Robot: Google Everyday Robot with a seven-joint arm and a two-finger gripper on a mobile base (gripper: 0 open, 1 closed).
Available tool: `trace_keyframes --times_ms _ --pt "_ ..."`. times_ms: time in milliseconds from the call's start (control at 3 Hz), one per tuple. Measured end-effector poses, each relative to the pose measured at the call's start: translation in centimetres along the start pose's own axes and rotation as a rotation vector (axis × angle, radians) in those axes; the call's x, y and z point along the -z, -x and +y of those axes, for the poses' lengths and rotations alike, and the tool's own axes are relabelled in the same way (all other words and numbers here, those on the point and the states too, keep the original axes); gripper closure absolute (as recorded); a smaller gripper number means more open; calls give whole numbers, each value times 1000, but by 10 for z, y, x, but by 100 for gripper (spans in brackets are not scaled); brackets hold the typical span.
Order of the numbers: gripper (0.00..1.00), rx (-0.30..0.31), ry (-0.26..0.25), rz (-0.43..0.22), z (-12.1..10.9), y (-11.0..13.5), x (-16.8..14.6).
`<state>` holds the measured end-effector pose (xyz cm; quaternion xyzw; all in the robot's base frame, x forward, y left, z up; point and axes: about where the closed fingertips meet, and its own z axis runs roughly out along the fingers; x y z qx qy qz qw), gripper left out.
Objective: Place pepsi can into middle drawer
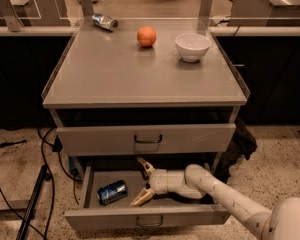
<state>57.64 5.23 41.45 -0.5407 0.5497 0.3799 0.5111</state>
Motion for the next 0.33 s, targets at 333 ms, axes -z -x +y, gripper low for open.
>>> trace_keyframes --times_ms 333 --pt "0 0 0 0 0 0 0"
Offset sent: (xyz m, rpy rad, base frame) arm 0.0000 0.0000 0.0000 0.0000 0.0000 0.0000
